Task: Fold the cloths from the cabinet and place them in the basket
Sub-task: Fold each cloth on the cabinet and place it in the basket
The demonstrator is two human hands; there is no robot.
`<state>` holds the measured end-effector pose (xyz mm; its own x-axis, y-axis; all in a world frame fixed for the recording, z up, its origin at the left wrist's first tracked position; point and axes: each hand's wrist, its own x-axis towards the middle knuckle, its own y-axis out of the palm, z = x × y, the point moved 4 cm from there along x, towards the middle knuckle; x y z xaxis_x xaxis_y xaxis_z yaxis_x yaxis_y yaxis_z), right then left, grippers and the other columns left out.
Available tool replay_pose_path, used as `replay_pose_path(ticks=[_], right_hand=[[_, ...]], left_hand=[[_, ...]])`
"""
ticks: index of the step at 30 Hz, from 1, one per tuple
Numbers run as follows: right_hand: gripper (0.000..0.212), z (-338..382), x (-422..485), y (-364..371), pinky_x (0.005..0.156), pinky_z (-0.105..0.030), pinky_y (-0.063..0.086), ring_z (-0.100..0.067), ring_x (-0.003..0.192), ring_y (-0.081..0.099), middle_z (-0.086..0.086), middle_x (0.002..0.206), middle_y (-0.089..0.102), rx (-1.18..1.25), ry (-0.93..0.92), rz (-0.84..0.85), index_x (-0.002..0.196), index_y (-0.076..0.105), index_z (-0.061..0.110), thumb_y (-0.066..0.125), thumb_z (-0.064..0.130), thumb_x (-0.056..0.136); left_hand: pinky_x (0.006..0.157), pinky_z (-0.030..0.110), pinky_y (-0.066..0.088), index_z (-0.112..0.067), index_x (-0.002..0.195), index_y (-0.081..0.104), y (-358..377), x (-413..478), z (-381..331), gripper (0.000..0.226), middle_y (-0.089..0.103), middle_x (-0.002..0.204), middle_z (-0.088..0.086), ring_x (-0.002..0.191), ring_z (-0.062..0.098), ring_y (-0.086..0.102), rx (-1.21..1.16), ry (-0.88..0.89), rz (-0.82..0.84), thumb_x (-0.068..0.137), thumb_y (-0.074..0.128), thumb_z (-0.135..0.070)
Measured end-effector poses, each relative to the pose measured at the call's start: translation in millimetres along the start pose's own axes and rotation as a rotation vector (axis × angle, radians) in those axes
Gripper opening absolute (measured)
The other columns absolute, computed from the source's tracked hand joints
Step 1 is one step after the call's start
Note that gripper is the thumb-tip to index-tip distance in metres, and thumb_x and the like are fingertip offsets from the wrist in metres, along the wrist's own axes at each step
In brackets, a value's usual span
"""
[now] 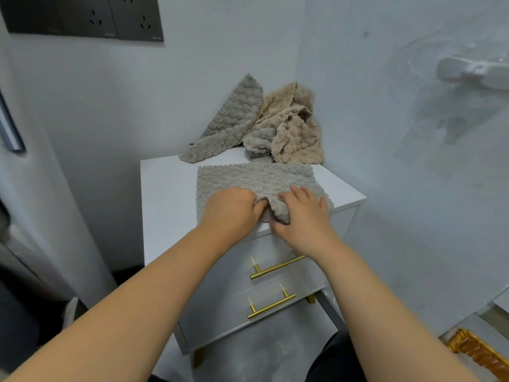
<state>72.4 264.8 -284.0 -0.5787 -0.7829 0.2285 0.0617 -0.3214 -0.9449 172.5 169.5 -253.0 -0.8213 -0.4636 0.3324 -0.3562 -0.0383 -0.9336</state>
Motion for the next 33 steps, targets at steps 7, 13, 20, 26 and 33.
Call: replay_pose_path(ticks=[7,13,20,26,33], right_hand=[[0.032,-22.0,0.8,-25.3,0.096,-0.038,0.033,-0.030,0.107,0.051,-0.007,0.110,0.064,0.003,0.183,-0.254,0.106,0.067,0.014,0.054,0.005,0.077],[0.024,-60.6,-4.1,-31.5,0.063,-0.028,0.035,-0.026,0.080,0.055,-0.009,0.086,0.066,0.383,0.392,-0.407,0.086,0.069,0.009,0.049,-0.002,0.079],[0.024,-87.7,2.9,-19.2,0.069,-0.027,0.037,-0.012,0.079,0.047,-0.021,0.076,0.061,1.005,0.473,-0.453,0.089,0.062,-0.016,0.064,0.007,0.082],[0.030,-87.0,4.1,-17.8,0.059,-0.030,0.029,-0.020,0.067,0.043,-0.011,0.068,0.048,0.846,0.519,-0.417,0.070,0.054,0.000,0.052,0.019,0.094],[0.046,-87.6,5.9,-33.0,0.051,-0.032,0.026,-0.025,0.059,0.039,-0.006,0.054,0.039,0.577,0.545,-0.302,0.052,0.035,0.013,0.047,0.020,0.096]], left_hand=[[0.051,0.028,0.025,-0.012,0.057,0.042,-1.6,19.9,16.2,0.044,0.039,0.054,0.003,0.052,0.017,0.037,-0.201,-0.023,0.302,0.089,0.062,-0.033],[0.051,0.025,0.029,-0.017,0.063,0.053,-10.5,12.5,47.1,0.025,0.040,0.056,-0.003,0.053,0.013,0.035,-0.422,-0.046,0.472,0.078,0.064,0.000],[0.062,0.021,0.055,0.004,0.080,0.062,-6.7,8.1,103.1,0.010,0.054,0.060,0.005,0.054,0.010,0.054,-0.740,-0.334,0.333,0.085,0.066,-0.004],[0.044,0.017,0.038,-0.013,0.073,0.058,7.3,1.6,88.9,0.021,0.049,0.050,-0.005,0.047,0.010,0.040,-1.157,-0.423,0.407,0.093,0.056,-0.007],[0.059,0.023,0.040,-0.008,0.080,0.060,18.1,2.1,97.4,0.011,0.055,0.082,0.013,0.070,0.022,0.049,-1.233,-0.495,0.415,0.091,0.060,-0.009]])
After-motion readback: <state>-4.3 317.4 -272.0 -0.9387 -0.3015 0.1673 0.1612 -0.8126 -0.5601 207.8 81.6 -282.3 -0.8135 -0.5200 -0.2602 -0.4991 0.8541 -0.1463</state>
